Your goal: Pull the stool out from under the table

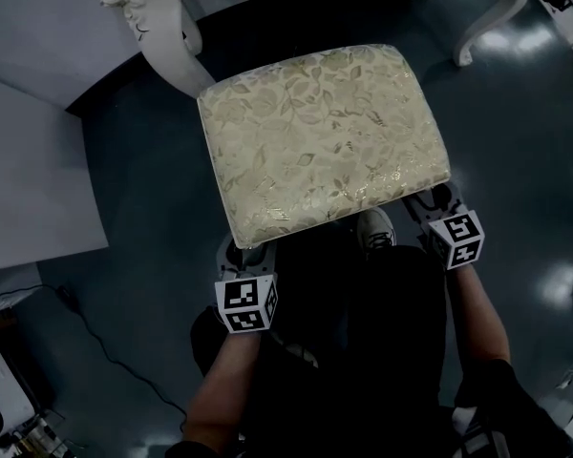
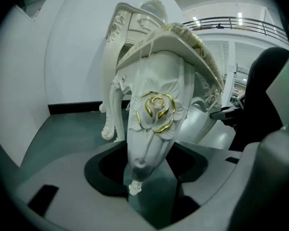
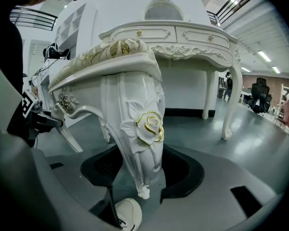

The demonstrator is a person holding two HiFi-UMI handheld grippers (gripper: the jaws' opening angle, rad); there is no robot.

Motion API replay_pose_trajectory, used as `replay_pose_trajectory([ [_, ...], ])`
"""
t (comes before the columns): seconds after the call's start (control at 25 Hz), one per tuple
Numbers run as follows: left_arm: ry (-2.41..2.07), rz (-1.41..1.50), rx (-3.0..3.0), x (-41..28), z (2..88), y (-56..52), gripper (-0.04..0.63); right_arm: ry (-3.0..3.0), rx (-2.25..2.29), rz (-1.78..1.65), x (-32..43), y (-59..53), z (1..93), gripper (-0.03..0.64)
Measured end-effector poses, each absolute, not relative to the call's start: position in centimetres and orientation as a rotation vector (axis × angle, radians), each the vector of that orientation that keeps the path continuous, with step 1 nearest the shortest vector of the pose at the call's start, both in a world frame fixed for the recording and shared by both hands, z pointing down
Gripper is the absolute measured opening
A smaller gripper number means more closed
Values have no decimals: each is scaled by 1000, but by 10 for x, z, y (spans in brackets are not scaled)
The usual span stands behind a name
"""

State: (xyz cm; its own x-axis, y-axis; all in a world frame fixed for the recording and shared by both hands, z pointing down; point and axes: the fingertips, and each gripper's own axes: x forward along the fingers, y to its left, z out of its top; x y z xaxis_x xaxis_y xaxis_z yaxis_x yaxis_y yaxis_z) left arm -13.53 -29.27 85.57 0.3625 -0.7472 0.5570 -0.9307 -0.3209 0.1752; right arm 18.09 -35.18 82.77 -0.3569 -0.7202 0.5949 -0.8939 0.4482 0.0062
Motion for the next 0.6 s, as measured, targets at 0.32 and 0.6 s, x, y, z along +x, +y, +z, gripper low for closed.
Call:
replay_pose_trajectory([
  [0.32, -1488, 579, 1826, -141, 867, -281, 247, -2184, 1075, 519, 180, -349, 833, 259],
  [0.6, -1515, 619, 1541, -154, 828, -240, 213, -2049, 1027, 741, 196, -324, 785, 171],
])
